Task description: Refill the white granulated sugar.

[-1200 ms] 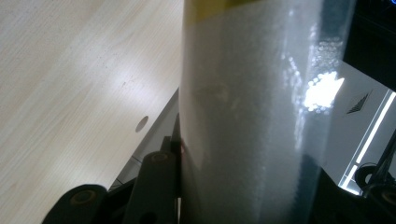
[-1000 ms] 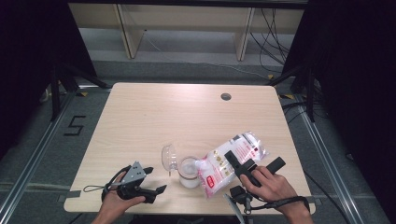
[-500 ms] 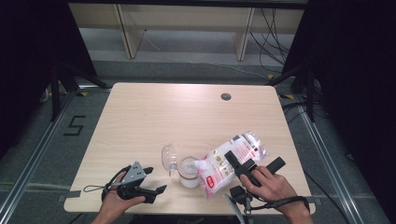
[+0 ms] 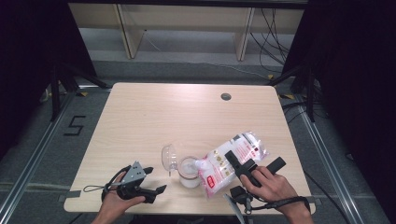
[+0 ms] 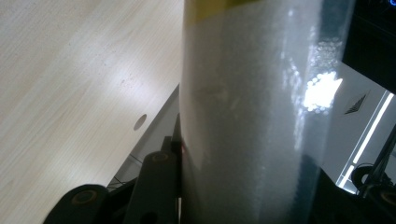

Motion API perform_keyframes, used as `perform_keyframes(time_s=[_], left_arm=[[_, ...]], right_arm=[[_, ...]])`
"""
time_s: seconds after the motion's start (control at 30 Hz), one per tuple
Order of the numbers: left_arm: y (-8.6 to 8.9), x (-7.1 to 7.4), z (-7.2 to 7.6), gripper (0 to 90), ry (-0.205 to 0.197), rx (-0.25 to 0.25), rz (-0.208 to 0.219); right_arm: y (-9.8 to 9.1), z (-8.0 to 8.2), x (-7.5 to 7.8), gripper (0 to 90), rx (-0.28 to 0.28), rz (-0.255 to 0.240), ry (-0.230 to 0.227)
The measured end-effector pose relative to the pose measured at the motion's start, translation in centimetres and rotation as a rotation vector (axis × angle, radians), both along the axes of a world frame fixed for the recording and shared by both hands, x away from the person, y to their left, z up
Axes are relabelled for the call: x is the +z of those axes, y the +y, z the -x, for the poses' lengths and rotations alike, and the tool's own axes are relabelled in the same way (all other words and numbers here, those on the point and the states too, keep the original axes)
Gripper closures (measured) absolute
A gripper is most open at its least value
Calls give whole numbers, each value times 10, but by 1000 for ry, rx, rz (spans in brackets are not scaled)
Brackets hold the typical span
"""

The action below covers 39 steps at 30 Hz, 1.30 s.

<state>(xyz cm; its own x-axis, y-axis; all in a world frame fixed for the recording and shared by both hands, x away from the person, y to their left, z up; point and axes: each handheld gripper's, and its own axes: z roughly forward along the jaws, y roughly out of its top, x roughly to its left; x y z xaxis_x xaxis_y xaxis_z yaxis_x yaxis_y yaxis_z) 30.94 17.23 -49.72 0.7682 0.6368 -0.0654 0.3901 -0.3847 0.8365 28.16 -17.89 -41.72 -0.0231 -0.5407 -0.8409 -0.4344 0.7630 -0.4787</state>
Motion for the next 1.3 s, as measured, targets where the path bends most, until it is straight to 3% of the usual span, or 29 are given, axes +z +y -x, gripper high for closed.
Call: perform_keyframes(time_s=[0.03,0.1,0.6,0.8,0.97,1.1,1.17,1.23,1.3], left_arm=[[0,0,0,175,1,0,0],[0,0,0,175,0,-1,0],[0,0,0,175,0,-1,0],[0,0,0,175,0,1,3],[0,0,0,175,0,-1,1],[0,0,0,175,0,-1,0],[0,0,0,175,0,-2,0],[0,0,0,175,0,-1,1],[0,0,0,175,0,-1,2]], right_arm=[[0,0,-1,699,2,-14,9],[1,0,0,699,-1,4,0],[2,1,0,701,0,19,1],[2,0,1,702,-7,15,21],[2,1,2,702,-7,38,-5],[2,2,3,703,-5,28,-9],[3,3,4,703,-11,50,-19],[3,2,3,703,-4,37,-1],[3,3,3,704,-2,45,-11]])
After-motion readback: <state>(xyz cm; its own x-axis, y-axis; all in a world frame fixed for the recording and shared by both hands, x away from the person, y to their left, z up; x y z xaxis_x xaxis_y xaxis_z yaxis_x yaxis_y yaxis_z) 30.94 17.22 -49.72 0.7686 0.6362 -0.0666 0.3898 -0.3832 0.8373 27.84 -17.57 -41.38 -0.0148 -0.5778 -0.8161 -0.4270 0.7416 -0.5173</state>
